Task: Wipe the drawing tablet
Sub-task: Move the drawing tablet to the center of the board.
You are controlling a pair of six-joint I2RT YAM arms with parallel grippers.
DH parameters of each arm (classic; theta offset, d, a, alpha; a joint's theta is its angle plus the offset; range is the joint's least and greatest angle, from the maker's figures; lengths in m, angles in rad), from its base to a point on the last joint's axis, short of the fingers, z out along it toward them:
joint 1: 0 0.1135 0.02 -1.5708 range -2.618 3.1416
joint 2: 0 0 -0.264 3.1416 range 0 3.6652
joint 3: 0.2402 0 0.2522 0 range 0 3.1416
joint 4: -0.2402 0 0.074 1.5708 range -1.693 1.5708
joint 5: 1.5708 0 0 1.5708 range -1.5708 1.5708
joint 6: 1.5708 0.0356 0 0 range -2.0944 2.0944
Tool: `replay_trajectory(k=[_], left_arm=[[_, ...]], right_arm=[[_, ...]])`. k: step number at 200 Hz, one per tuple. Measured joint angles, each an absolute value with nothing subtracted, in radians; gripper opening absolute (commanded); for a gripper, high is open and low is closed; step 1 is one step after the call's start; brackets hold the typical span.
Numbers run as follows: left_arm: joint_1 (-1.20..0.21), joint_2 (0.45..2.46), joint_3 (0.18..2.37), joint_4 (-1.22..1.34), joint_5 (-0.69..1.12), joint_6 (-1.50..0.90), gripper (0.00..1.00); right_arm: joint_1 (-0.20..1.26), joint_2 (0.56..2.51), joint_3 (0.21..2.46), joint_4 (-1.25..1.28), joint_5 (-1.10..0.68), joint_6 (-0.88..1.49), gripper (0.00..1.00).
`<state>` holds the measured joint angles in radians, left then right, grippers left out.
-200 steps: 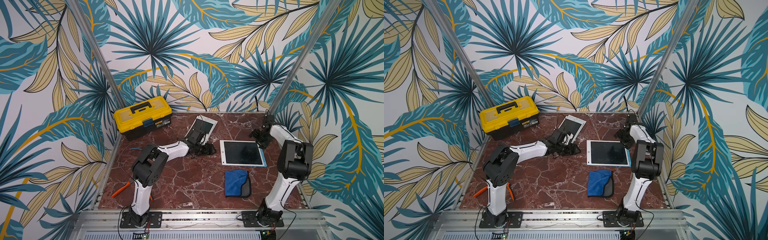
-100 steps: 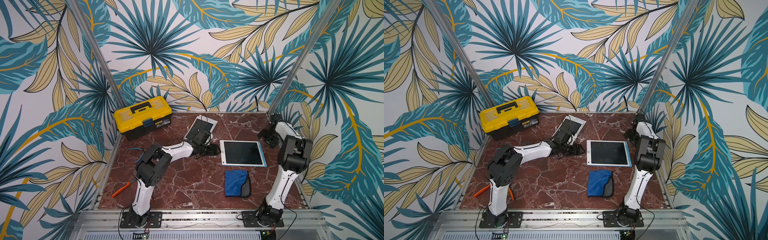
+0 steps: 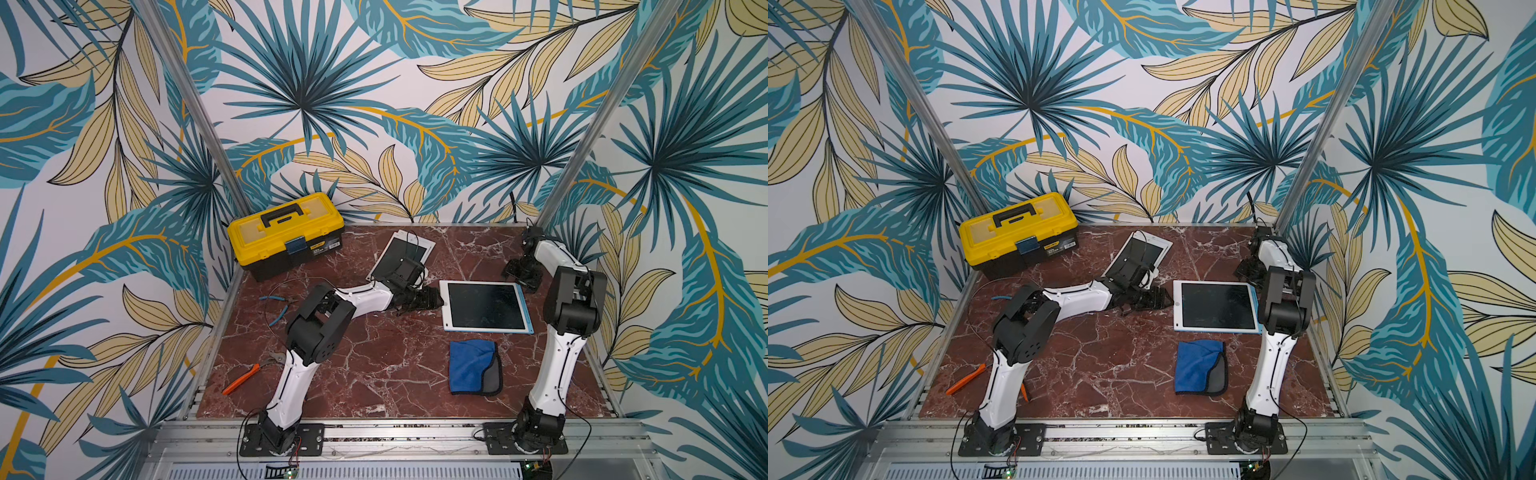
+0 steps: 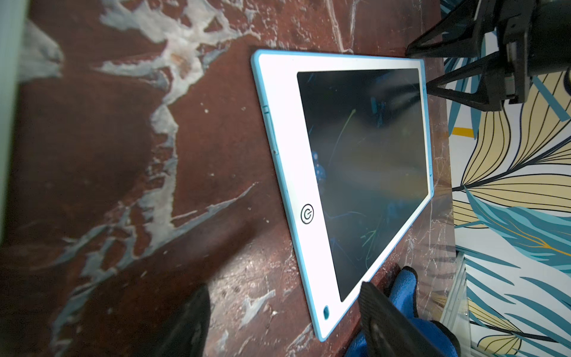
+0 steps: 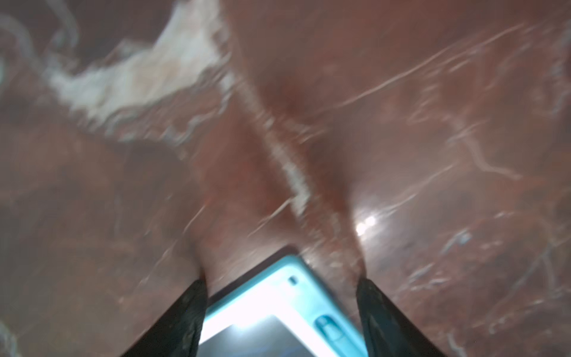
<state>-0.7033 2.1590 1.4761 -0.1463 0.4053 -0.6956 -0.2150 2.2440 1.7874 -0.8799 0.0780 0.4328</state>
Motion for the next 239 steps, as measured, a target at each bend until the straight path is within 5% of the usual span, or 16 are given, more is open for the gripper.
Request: replay_trajectory(k=[87, 181, 200, 239], left_arm=[[-0.708, 2.067, 1.333, -0.125, 0.417, -0.652, 0.77], [-0.707, 1.681, 0.925, -0.146, 0.366, -0.643, 0.78], [-0.664, 1.607, 0.867, -0.146, 0.358, -0.642, 0.78], [-0.636, 1.541, 0.823, -0.146, 0.357, -0.636, 0.78]], right_arm=[[-0.066, 2.056, 1.498, -0.861, 0.05, 0.377, 0.74], [0.204, 1.854, 1.312, -0.805, -0.084, 0.471, 0.74], [0.244, 1.851, 1.302, -0.776, -0.102, 0.509, 0.8], [0.142, 1.771, 1.259, -0.78, -0.037, 0.547, 0.84]])
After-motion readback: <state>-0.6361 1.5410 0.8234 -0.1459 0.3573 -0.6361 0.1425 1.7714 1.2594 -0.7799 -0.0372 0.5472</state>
